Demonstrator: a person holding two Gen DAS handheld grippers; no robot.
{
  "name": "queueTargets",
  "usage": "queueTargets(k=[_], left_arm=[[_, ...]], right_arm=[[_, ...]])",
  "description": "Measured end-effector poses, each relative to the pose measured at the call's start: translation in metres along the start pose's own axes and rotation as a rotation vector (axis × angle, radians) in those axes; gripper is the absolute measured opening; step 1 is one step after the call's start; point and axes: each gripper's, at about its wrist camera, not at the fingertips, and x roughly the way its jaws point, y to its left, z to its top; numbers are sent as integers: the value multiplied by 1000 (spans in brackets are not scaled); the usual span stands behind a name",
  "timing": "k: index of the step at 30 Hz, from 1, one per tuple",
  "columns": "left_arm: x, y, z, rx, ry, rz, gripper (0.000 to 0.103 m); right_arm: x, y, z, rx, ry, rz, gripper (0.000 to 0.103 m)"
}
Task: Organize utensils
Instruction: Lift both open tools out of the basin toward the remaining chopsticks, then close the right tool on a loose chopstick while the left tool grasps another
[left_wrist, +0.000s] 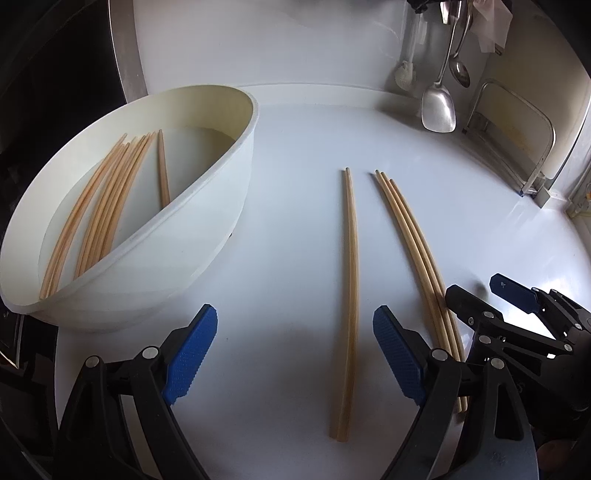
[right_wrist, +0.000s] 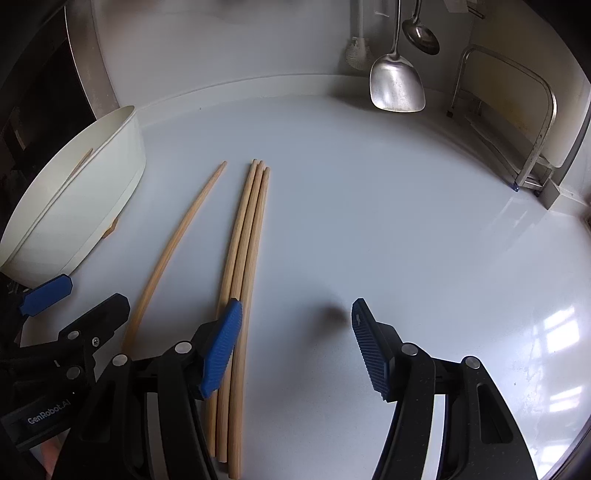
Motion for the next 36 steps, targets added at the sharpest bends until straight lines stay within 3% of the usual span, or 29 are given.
queueTargets(k=[15,23,27,36], left_arm=[[3,1,1,-19,-2,16,85],[1,-3,2,-20,-20,25,85],[4,-7,1,-22,-18,38,85],[13,-17,6,-15,-34,73,85]], right_arm=[[1,10,-8,-59,1,-16,59],[0,10,-7,-98,-9,14,33],[-1,6,-6,-108,-13,6,10],[-4,-25,-10,-70,-13,-24,8]])
